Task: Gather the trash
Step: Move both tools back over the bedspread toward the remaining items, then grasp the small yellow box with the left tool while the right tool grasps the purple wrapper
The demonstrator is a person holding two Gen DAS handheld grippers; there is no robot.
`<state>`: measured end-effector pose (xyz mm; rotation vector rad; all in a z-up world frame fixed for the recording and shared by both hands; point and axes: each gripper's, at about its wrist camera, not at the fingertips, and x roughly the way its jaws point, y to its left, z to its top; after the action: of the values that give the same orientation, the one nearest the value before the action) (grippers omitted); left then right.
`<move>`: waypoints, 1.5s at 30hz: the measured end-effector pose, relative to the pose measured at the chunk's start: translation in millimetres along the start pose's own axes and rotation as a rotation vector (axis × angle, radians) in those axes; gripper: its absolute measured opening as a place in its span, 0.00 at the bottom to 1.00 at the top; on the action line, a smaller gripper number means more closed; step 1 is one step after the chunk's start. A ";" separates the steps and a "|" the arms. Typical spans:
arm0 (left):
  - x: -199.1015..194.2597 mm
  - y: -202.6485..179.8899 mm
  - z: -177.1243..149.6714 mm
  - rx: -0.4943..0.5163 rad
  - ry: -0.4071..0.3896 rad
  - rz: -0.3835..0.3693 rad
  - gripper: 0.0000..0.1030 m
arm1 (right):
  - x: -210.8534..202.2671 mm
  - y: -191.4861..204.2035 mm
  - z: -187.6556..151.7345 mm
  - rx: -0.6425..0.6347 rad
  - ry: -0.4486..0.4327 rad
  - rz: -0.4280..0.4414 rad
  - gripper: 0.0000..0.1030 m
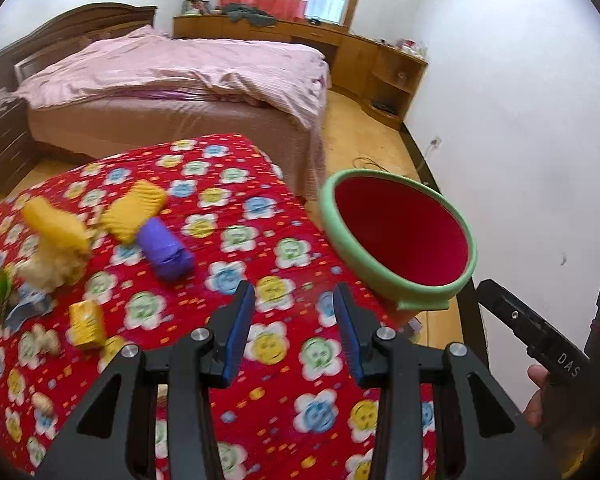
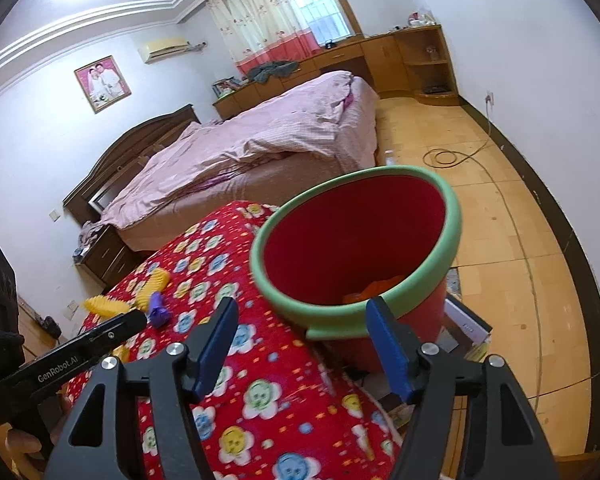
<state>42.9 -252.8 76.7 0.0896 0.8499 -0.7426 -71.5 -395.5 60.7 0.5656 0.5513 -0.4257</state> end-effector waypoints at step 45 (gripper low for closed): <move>-58.0 193.6 -53.2 -0.358 -0.036 0.239 0.41 | 45.2 125.2 -41.8 -0.202 0.149 0.081 0.77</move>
<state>105.1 -56.5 41.1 -0.1398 0.9079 -0.3597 12.7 -284.6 52.3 0.4260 0.7032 -0.2482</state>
